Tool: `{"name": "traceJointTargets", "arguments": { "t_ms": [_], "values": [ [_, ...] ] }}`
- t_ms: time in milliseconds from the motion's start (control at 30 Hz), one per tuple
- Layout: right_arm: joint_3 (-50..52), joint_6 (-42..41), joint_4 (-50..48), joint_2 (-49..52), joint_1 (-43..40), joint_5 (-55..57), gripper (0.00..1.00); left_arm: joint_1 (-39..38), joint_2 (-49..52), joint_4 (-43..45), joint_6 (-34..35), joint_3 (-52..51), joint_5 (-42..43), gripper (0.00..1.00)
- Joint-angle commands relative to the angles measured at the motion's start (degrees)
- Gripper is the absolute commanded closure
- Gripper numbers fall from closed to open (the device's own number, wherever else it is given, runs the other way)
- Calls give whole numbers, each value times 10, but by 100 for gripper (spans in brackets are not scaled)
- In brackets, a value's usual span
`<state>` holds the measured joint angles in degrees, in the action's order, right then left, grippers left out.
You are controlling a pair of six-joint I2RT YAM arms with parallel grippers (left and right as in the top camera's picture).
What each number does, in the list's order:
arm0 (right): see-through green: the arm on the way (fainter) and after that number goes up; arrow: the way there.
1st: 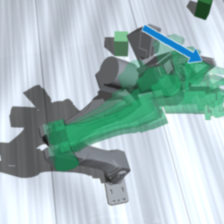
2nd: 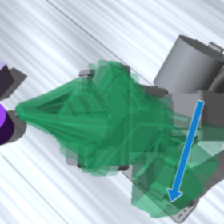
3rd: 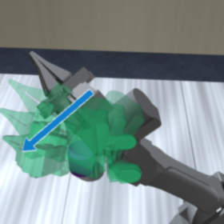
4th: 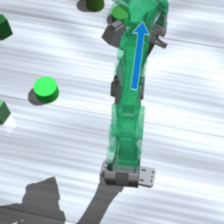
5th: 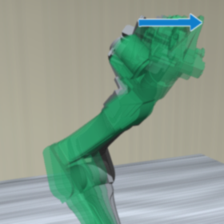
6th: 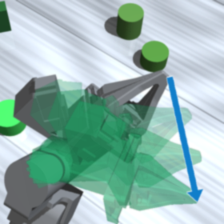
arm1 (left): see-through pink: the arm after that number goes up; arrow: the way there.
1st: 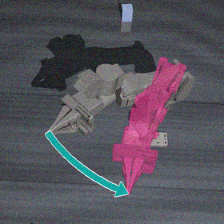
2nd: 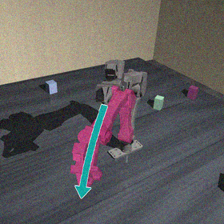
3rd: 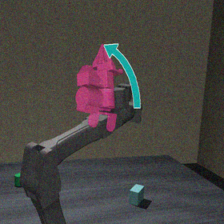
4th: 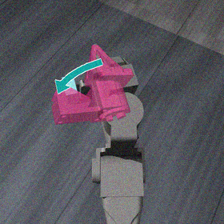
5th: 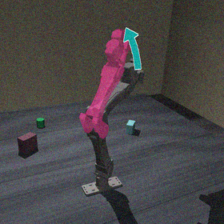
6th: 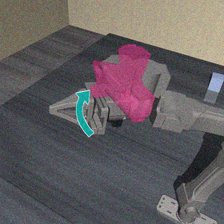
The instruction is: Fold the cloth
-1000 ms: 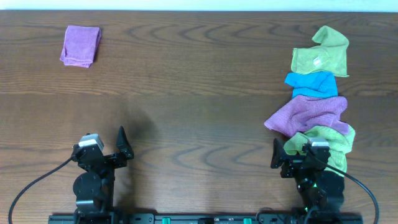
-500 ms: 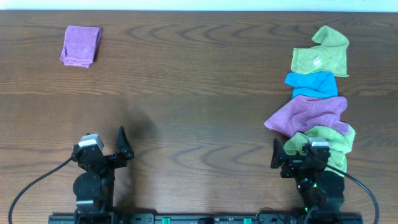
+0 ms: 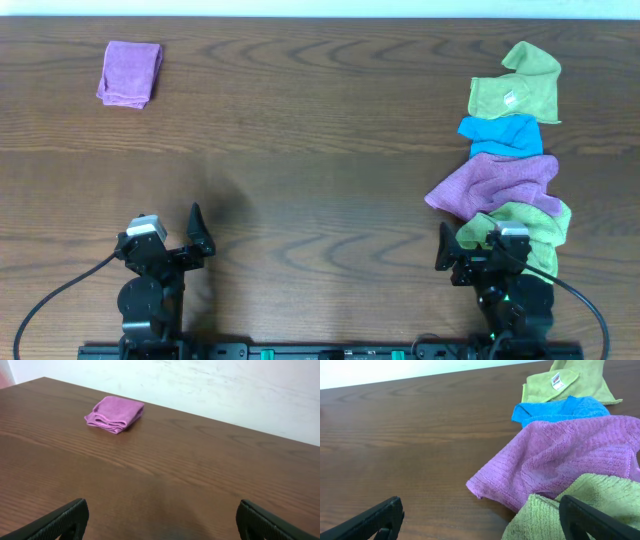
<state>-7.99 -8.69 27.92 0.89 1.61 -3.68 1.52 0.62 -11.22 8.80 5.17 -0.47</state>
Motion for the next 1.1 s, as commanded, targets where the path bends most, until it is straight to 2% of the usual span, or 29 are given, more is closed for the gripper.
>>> {"name": "traceJointTargets", "arguments": {
  "t_ms": [0, 1067],
  "values": [
    [2, -3, -1, -6, -4, -2, 1, 4, -3, -3, 0, -18, -10, 5],
    [2, -3, -1, -6, -5, 7, 1, 4, -3, -3, 0, -18, -10, 4]
  ]
}}
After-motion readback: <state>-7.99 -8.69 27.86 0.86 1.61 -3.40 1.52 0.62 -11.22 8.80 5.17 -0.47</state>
